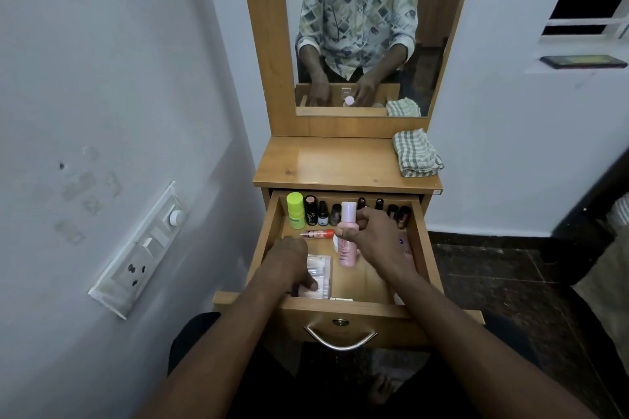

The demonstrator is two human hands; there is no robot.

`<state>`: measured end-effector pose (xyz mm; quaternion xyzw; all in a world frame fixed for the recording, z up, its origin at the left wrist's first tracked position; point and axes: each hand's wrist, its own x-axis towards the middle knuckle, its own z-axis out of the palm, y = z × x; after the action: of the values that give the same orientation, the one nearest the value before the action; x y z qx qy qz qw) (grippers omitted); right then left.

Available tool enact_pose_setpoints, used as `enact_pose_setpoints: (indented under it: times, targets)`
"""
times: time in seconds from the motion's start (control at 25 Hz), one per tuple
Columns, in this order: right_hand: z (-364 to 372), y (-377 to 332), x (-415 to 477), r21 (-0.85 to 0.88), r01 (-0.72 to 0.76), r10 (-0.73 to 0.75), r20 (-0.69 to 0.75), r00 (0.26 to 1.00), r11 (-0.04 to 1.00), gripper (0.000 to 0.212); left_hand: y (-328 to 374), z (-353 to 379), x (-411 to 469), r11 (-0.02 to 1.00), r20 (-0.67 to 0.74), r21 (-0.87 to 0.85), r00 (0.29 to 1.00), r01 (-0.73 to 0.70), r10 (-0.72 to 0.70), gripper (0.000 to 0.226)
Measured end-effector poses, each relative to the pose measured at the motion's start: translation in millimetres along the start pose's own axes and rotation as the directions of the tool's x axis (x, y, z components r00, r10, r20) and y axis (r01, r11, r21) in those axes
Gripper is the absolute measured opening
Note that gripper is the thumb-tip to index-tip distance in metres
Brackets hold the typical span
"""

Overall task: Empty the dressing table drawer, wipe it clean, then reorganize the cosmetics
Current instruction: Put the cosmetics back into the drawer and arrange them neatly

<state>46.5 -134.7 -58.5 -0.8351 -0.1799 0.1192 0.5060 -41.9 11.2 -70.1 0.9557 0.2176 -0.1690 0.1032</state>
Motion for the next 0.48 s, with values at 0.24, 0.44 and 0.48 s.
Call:
enact_pose_setpoints:
  times: [0.24, 0.44, 0.48]
  targets:
    - [59.4, -26.5, 16.4, -0.026, 0.021, -0.019, 0.106, 0.994, 0.999, 0.038, -37.1, -41.7, 0.3, 0.854, -0.345, -0.520, 0.910, 0.017, -0.229, 0.016]
    - [113.6, -32.4, 33.2, -0.177, -0.089, 0.119, 0.167, 0.979, 0.980, 0.038, -55.6, -52.3, -8.6, 0.794, -0.581, -0.601, 0.729, -0.085, -0.362, 0.021]
    - [118.9, -32.4, 37.3, -0.178, -0.133, 0.161, 0.153, 0.975, 0.975, 0.037, -54.9, -49.9, -8.3, 0.791, -0.574, -0.602, 0.749, -0.111, -0.332, 0.020]
